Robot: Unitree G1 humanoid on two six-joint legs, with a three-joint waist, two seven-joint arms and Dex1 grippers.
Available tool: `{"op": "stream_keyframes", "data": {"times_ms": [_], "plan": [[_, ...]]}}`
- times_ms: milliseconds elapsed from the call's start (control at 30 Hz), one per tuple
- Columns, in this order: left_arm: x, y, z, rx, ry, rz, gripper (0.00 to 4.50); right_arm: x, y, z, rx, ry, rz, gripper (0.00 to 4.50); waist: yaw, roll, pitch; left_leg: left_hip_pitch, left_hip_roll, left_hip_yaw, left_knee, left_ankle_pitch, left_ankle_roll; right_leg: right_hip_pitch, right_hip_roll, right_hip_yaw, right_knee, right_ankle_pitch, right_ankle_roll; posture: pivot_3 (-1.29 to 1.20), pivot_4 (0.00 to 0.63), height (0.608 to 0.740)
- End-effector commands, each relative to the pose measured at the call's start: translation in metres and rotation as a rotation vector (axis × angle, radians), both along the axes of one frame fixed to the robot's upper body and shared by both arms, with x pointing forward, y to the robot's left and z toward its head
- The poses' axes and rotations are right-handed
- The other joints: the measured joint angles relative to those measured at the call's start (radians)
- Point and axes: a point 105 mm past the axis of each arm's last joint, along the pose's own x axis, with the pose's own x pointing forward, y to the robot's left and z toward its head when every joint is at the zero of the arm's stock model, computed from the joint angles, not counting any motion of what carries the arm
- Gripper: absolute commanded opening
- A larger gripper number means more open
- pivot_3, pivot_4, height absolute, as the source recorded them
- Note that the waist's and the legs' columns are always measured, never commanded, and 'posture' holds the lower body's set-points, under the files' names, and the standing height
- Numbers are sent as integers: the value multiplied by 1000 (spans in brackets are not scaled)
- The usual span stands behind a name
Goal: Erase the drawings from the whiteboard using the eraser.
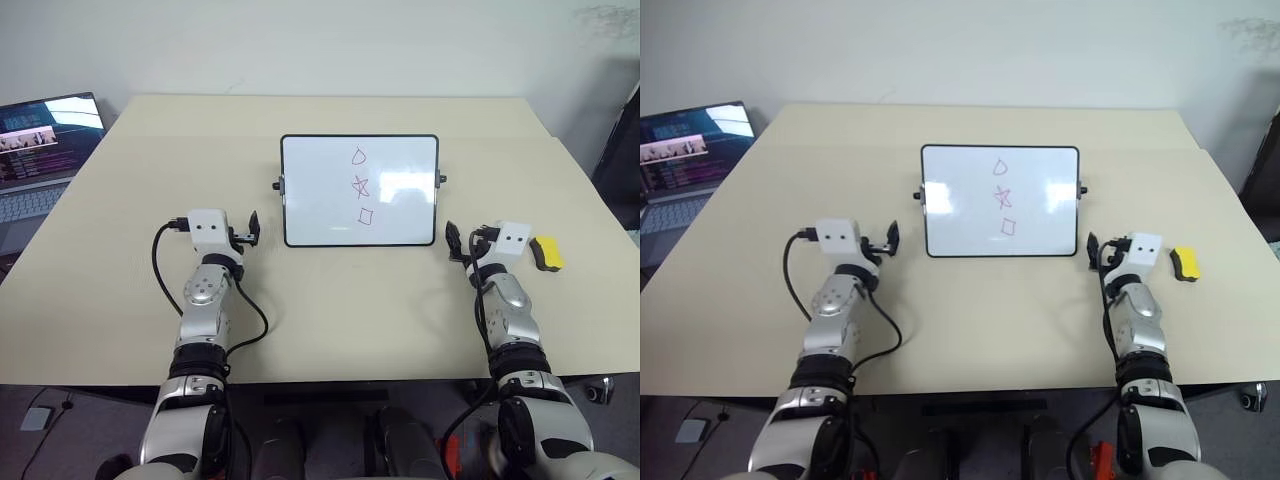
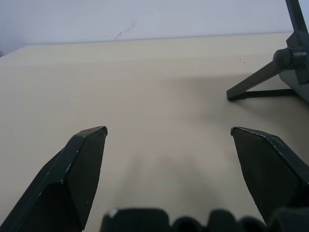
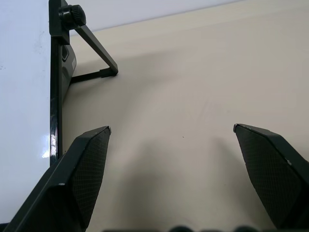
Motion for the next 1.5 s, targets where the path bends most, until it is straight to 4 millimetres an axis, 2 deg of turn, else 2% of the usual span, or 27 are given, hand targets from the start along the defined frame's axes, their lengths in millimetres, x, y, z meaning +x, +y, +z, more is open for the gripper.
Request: {"op": "stream_keyframes", "data": {"times_ms": [33,667,1100,1267,1400,1500], "plan": [[0,-4,19,-5,-75,-14,4500,1,-4,11,2,-44,-11,4473,0,0,0,0,0,0,0,0,0,0,0,0,0,0,0,0,150,740],[2,-3,14,-3,-47,-12,4500,1,-1,18,-19,-69,-11,4473,0,0,0,0,0,0,0,0,0,0,0,0,0,0,0,0,150,740],[2,-3,9,-64,-16,-20,4500,1,-2,22,-19,-78,-9,4473,0,0,0,0,0,0,0,0,0,0,0,0,0,0,0,0,150,740],[-4,10,36,-39,-69,-34,4500,-2,-1,48,-46,-141,26,4473,-1,0,0,-1,0,0,0,0,0,-1,0,0,0,0,0,0,150,740],[-5,18,48,-33,-78,-57,4500,-2,-2,57,-65,-143,31,4473,-1,0,0,0,0,0,0,0,0,0,0,0,0,0,0,0,150,740],[-6,15,63,-30,-104,-107,4500,-2,-6,65,-66,-153,21,4473,-1,0,0,0,0,0,0,0,0,0,0,0,0,0,0,0,150,740]]}}
